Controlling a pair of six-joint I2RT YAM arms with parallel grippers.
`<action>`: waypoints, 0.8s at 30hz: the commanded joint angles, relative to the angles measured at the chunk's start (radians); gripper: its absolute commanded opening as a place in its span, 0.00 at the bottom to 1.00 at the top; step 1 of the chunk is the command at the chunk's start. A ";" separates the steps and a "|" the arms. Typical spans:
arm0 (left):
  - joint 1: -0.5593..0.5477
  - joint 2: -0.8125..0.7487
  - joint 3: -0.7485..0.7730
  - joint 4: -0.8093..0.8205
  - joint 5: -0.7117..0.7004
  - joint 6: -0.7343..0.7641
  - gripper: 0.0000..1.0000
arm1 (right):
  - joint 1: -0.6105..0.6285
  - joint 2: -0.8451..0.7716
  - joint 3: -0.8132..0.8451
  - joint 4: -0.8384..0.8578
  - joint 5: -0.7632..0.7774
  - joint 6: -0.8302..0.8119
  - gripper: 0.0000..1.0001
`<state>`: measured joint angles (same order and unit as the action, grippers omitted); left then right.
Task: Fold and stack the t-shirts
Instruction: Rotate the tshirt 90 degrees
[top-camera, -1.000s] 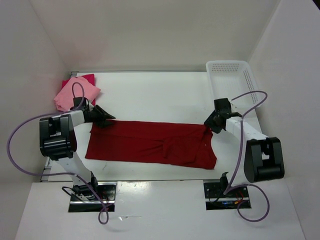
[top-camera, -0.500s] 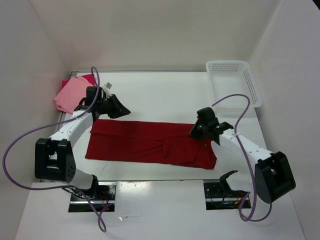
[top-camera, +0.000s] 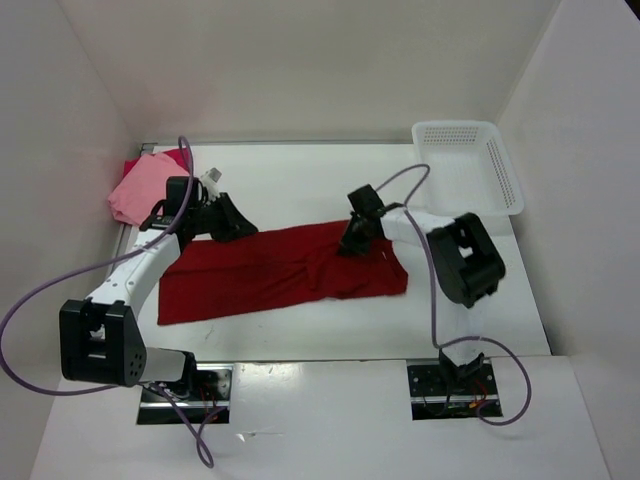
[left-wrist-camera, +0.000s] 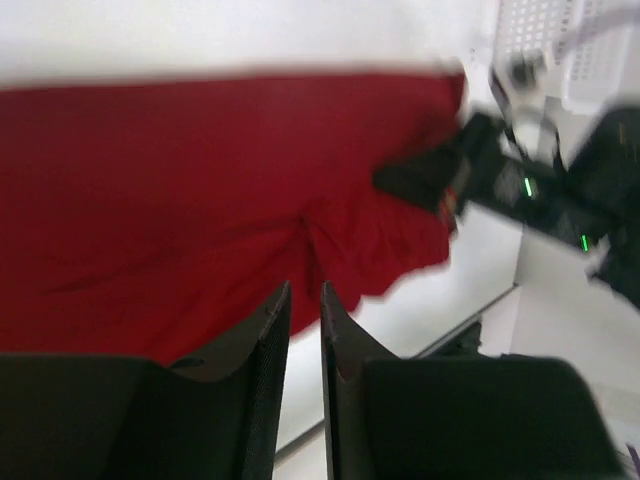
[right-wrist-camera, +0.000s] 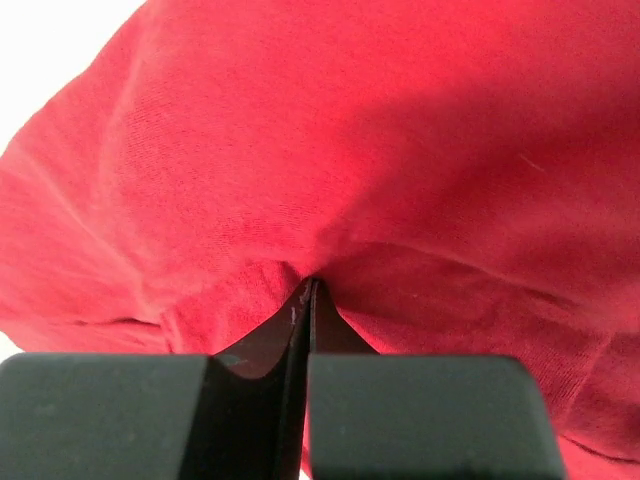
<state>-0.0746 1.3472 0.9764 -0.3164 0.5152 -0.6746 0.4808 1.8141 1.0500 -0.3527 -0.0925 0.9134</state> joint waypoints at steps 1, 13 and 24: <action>0.001 -0.057 0.031 -0.013 0.050 0.020 0.25 | 0.002 0.230 0.209 0.032 -0.001 -0.088 0.00; 0.032 -0.209 0.019 -0.131 0.003 -0.014 0.37 | 0.007 0.669 1.506 -0.332 -0.028 -0.267 0.21; 0.099 -0.197 -0.045 -0.145 0.005 0.040 0.44 | 0.101 -0.045 0.339 0.121 -0.153 -0.186 0.00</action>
<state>0.0151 1.1469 0.9474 -0.4564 0.5106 -0.6704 0.5579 1.7245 1.5562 -0.3439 -0.2012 0.6842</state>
